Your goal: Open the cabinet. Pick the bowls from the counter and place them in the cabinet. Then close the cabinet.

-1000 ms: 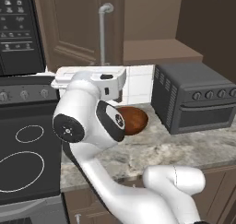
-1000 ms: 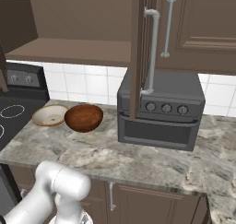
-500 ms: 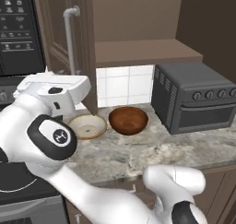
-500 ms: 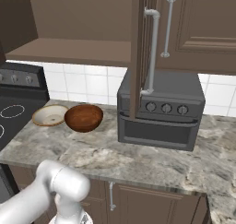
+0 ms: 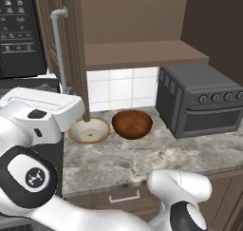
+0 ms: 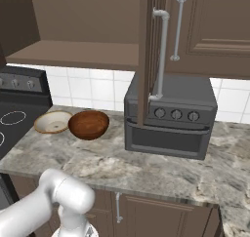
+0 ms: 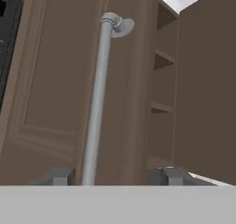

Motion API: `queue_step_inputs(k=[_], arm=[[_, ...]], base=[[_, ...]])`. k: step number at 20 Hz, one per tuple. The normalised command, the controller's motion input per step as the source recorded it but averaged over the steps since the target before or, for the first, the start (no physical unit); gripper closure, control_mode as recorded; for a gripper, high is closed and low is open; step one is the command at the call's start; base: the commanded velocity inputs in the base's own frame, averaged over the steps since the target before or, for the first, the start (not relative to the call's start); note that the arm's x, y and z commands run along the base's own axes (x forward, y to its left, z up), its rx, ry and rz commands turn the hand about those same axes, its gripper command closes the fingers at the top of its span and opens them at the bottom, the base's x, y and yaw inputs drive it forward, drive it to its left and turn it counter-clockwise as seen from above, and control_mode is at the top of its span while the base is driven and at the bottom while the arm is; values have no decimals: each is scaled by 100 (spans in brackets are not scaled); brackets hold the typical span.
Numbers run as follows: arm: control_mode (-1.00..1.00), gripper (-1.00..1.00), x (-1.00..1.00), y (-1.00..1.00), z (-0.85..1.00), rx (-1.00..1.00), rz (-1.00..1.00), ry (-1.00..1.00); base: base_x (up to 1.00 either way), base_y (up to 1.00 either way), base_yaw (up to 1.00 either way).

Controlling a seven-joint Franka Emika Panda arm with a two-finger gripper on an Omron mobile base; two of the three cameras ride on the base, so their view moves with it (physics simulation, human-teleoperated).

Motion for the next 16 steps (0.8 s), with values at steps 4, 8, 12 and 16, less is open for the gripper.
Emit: queue_step_inputs(k=[4, 8, 12, 16], arm=[[-100, -100, -100, -38, 4, 4, 0, -11], [-100, -100, -72, -96, 22, 13, 10, -9], [-100, -100, -2, -100, 9, 17, 23, -1], [-100, -100, 7, -100, 0, 18, 29, 0]], base=[[0, 0, 0], [0, 0, 0], [0, 0, 0], [0, 0, 0]])
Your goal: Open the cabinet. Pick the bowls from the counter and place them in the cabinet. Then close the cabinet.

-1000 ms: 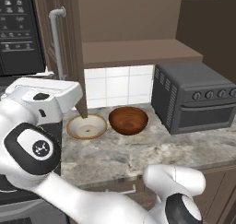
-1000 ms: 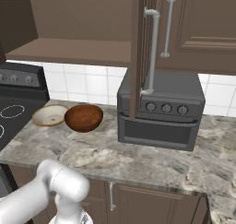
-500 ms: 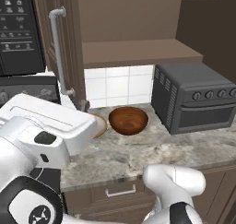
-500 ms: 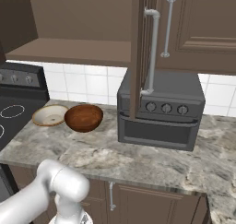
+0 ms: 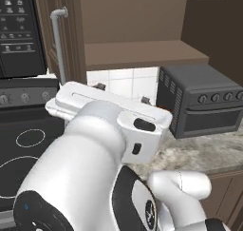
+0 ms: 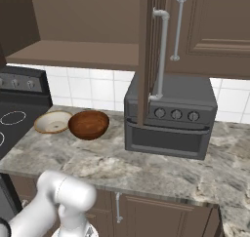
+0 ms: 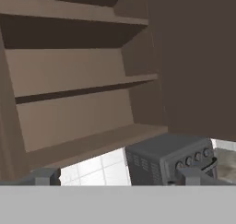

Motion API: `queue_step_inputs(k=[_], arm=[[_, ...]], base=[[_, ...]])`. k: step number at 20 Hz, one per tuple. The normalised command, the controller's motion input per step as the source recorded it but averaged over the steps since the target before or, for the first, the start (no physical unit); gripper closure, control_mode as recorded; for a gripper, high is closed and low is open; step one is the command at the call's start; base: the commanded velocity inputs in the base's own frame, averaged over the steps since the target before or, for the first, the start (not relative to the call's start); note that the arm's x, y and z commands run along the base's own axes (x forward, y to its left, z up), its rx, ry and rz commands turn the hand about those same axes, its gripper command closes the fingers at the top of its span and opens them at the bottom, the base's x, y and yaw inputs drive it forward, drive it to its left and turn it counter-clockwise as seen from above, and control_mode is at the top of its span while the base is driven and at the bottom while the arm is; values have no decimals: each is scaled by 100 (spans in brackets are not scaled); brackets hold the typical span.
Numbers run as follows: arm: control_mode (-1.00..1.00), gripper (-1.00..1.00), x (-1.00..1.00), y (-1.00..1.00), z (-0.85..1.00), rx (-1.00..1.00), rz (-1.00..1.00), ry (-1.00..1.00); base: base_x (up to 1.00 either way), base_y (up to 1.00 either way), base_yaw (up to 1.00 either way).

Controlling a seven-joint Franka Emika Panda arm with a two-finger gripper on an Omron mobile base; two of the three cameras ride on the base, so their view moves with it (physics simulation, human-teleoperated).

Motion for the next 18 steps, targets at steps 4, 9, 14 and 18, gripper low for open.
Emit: queue_step_inputs(k=[4, 9, 14, 18], arm=[[-100, -100, 6, -100, 0, 16, 32, -1], [-100, -100, 18, -83, 0, 11, 35, 0], [-100, -100, 37, -46, 0, 21, 38, 0], [-100, -100, 47, -6, 0, 35, 37, 0]], base=[[0, 0, 0], [0, 0, 0], [0, 0, 0], [0, 0, 0]])
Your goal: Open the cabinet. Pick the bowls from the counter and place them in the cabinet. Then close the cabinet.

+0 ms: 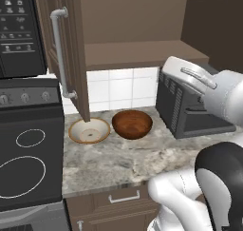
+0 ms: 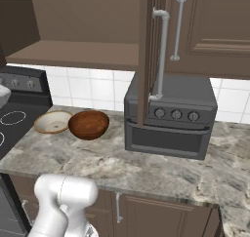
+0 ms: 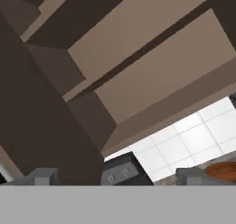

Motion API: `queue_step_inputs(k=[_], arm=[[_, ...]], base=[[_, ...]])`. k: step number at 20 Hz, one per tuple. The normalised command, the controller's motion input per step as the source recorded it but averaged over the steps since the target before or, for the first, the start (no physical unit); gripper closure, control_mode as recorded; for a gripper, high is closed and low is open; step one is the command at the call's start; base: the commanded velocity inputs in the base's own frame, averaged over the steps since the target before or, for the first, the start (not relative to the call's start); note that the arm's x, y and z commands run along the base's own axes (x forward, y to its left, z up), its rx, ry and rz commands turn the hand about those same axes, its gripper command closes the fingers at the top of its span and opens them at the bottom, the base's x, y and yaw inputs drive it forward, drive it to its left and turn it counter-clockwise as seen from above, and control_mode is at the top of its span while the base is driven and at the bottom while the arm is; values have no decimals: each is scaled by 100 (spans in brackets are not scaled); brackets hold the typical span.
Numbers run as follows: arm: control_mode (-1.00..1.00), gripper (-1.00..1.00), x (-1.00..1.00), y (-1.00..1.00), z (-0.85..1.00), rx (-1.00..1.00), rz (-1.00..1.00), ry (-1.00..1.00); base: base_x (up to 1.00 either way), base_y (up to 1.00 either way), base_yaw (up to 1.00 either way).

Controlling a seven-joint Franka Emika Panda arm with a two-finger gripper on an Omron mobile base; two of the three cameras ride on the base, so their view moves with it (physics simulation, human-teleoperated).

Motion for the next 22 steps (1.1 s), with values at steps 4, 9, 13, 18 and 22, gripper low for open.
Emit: queue_step_inputs(k=[4, 9, 13, 18, 22], arm=[[-100, -100, 35, 5, 0, 42, 34, 3], [-100, -100, 24, 30, -6, 25, 24, 15], [-100, -100, 22, 35, -7, 13, 11, 8], [-100, -100, 25, 31, 0, 8, 8, 14], [-100, -100, 32, 27, 0, 9, 8, 15]], base=[[0, 0, 0], [0, 0, 0], [0, 0, 0], [0, 0, 0], [0, 0, 0]])
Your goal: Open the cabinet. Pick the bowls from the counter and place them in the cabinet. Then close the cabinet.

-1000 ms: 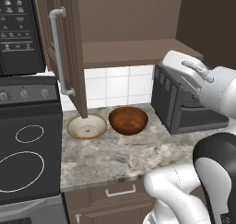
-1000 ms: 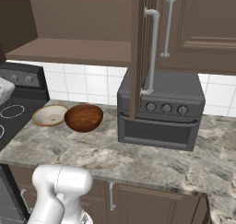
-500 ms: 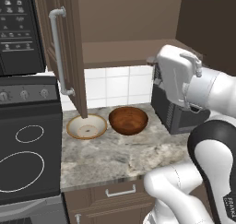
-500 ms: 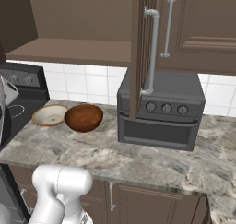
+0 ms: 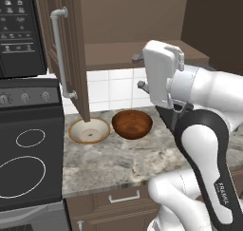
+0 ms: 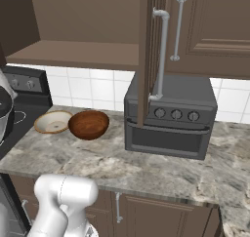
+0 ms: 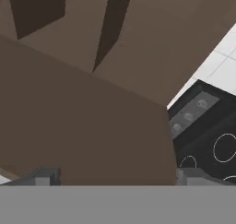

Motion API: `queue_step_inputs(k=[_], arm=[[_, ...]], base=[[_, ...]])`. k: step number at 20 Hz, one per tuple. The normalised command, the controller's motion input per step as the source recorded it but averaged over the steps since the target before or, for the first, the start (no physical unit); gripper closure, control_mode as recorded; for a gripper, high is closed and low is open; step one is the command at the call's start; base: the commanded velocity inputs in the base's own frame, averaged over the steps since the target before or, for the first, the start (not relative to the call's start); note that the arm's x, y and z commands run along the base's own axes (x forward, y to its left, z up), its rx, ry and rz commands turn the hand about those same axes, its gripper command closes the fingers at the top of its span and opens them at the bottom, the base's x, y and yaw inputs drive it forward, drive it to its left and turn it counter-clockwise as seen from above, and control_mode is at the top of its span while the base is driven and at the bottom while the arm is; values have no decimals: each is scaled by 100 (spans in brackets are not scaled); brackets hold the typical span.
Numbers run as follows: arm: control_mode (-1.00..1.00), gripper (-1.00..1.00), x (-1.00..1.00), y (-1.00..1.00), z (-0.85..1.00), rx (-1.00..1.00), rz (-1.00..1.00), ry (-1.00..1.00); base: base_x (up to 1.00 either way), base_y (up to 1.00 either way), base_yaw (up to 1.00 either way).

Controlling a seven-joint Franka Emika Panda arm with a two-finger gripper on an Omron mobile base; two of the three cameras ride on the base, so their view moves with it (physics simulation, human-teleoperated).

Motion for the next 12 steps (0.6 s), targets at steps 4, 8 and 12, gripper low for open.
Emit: queue_step_inputs(k=[4, 8, 12], arm=[[-100, -100, 34, 36, -3, 11, 8, 19], [-100, -100, 30, 48, -21, 12, 7, 15], [-100, -100, 36, 56, -29, 10, 7, 12]], base=[[0, 0, 0], [0, 0, 0], [0, 0, 0]])
